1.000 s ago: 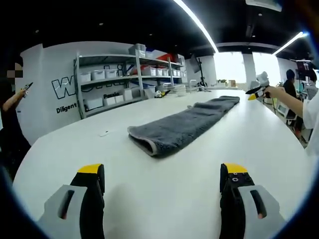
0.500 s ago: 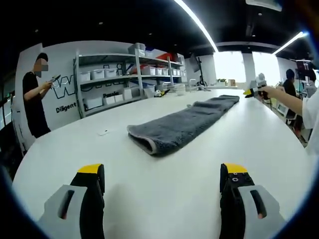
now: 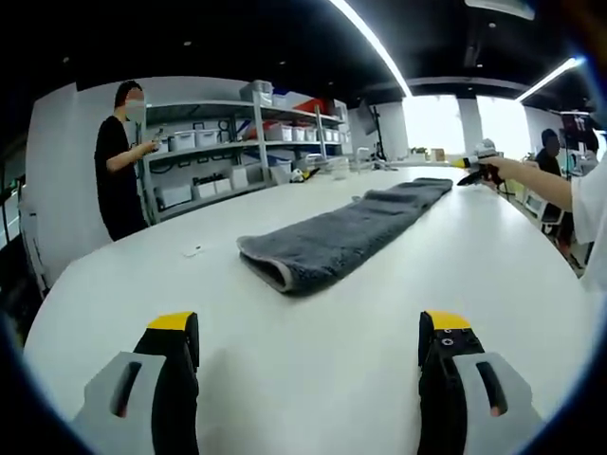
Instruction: Open the folded towel by lifting each exposed corner and separating the folded layers until the towel lies flat within the target outline without major curled edges
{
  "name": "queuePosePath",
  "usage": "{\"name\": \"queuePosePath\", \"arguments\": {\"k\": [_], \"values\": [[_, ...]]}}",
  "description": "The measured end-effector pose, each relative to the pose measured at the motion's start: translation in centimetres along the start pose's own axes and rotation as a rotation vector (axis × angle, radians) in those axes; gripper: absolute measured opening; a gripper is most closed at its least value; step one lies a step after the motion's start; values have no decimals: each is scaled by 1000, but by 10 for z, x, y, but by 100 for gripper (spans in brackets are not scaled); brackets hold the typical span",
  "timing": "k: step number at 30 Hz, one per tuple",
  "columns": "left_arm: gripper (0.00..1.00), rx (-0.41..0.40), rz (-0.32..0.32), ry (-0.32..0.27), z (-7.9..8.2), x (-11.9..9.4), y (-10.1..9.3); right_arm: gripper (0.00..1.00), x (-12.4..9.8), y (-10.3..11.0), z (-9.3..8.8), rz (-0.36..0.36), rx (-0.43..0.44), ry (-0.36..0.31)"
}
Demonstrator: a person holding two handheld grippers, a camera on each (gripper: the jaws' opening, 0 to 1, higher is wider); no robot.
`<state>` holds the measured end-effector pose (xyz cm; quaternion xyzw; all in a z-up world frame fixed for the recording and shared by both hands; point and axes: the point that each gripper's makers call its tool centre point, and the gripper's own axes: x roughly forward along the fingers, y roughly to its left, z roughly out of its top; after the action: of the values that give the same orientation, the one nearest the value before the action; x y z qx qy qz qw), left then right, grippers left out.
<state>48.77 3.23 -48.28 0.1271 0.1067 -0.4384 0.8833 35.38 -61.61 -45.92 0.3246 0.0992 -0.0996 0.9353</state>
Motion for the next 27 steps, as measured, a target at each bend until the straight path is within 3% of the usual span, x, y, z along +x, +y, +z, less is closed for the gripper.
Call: {"name": "queuePosePath", "arguments": {"k": [10, 14, 17, 27], "values": [[95, 1, -3, 0, 1, 1, 4, 76, 10, -31, 17, -81, 42, -31], [95, 3, -4, 5, -1, 2, 2, 71, 16, -36, 21, -82, 62, -43], [95, 4, -7, 8, -2, 2, 1, 63, 24, -50, 32, -100, 83, -60], [95, 8, -11, 21, -5, 4, 0, 27, 34, -54, 17, -168, 52, -57]]}}
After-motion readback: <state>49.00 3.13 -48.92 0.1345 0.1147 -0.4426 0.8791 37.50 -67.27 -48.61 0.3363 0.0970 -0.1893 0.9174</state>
